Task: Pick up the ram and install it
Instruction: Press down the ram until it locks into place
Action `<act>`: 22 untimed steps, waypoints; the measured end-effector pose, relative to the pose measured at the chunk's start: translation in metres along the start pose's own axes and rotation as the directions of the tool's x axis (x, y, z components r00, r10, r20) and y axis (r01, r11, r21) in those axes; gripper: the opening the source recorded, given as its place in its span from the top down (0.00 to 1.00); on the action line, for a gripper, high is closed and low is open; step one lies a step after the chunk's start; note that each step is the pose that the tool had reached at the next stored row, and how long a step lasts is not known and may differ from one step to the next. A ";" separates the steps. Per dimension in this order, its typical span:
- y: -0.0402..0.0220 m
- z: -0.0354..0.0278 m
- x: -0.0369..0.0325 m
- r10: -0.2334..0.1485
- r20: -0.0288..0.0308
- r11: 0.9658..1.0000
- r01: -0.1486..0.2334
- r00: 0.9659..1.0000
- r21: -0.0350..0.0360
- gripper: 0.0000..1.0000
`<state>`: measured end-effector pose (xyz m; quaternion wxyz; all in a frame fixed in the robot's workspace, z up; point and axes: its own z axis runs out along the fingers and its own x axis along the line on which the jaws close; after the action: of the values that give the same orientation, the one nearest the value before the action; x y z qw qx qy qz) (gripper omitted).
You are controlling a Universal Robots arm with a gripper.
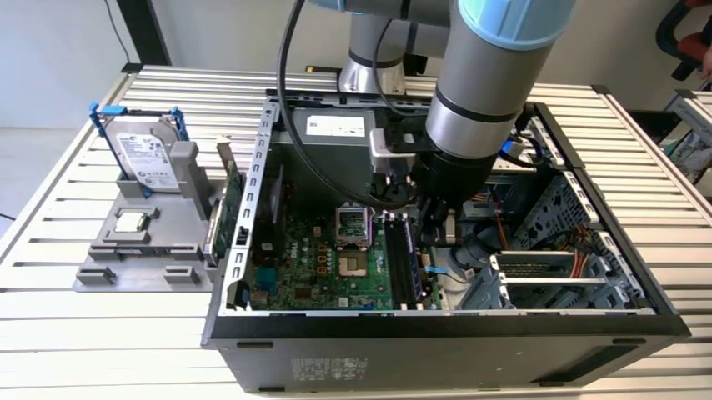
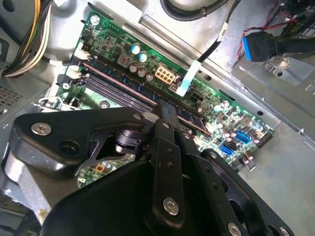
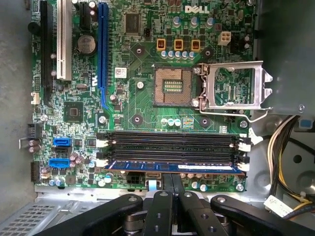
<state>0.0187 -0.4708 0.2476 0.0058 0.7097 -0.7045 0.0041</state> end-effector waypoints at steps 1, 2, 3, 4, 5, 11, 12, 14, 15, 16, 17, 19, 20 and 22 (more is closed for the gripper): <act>0.0000 0.0005 0.0000 -0.001 0.000 1.000 0.001 1.000 0.000 1.00; 0.0000 0.0008 0.0000 -0.001 0.000 1.000 0.001 1.000 0.000 1.00; 0.0000 0.0009 0.0000 -0.002 0.000 1.000 0.002 1.000 0.000 1.00; 0.0000 0.0009 0.0000 -0.002 0.000 1.000 0.002 1.000 0.000 1.00; 0.0000 0.0010 0.0000 -0.002 0.000 1.000 0.002 1.000 0.000 1.00; 0.0000 0.0042 -0.0001 -0.002 0.000 1.000 0.002 1.000 0.000 1.00; 0.0000 0.0060 -0.0001 -0.005 0.000 1.000 0.005 1.000 0.000 1.00; 0.0002 0.0096 -0.0003 -0.015 0.000 1.000 0.015 1.000 0.000 1.00; 0.0004 0.0114 -0.0006 -0.017 0.000 1.000 0.017 1.000 0.000 1.00; 0.0006 0.0131 -0.0011 -0.018 0.000 1.000 0.018 1.000 0.000 1.00; 0.0009 0.0150 -0.0018 -0.019 0.000 1.000 0.019 1.000 0.000 1.00; 0.0015 0.0168 -0.0041 -0.020 0.000 1.000 0.020 1.000 0.000 1.00; 0.0015 0.0170 -0.0056 -0.022 0.000 1.000 0.022 1.000 0.000 1.00; 0.0015 0.0182 -0.0079 -0.024 0.001 1.000 0.024 1.000 0.000 1.00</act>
<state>0.0171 -0.4632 0.2293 0.0055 0.7181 -0.6959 0.0039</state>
